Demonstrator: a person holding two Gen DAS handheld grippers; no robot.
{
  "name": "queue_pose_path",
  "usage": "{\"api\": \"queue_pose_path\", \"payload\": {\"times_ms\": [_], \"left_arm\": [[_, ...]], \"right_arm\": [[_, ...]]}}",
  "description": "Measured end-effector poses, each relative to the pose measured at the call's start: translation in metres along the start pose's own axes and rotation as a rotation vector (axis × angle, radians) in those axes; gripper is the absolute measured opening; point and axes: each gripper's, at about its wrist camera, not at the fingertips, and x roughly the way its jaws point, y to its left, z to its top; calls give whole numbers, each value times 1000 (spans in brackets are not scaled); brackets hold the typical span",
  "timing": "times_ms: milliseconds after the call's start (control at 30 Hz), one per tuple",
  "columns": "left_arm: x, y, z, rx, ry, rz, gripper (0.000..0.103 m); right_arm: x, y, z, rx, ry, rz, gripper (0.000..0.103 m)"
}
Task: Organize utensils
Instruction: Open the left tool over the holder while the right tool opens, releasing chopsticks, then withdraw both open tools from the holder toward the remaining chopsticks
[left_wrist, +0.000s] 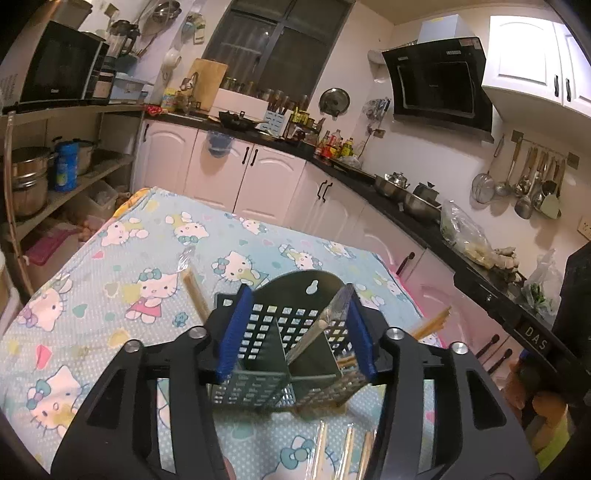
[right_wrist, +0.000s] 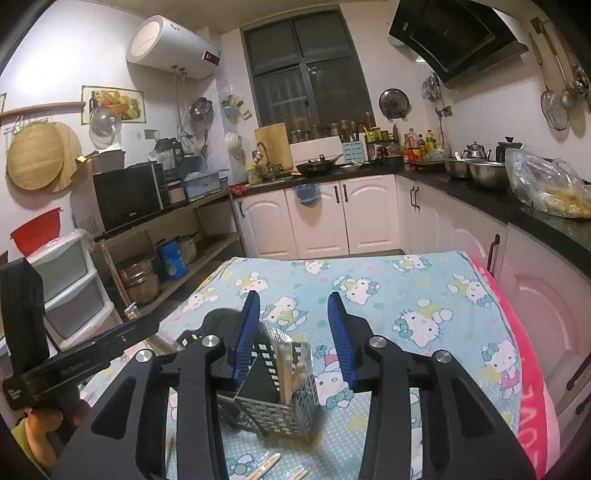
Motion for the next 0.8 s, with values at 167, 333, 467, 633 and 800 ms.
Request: {"api": "queue_pose_path", "payload": {"times_ms": [167, 333, 467, 633, 800], "left_arm": [[-11, 0, -4, 4, -1, -8, 59], [-18, 5, -9, -12, 22, -13, 67], [-26, 8, -15, -16, 29, -15, 75], [-37, 8, -22, -16, 34, -19, 83], [-45, 13, -29, -27, 39, -18, 86]], "right_arm": [[-9, -1, -4, 6, 1, -3, 43], [-15, -1, -8, 7, 7, -1, 48], [-25, -1, -18, 2, 21, -6, 50], [-35, 1, -28, 3, 36, -7, 52], [-43, 7, -38, -15, 55, -7, 53]]}}
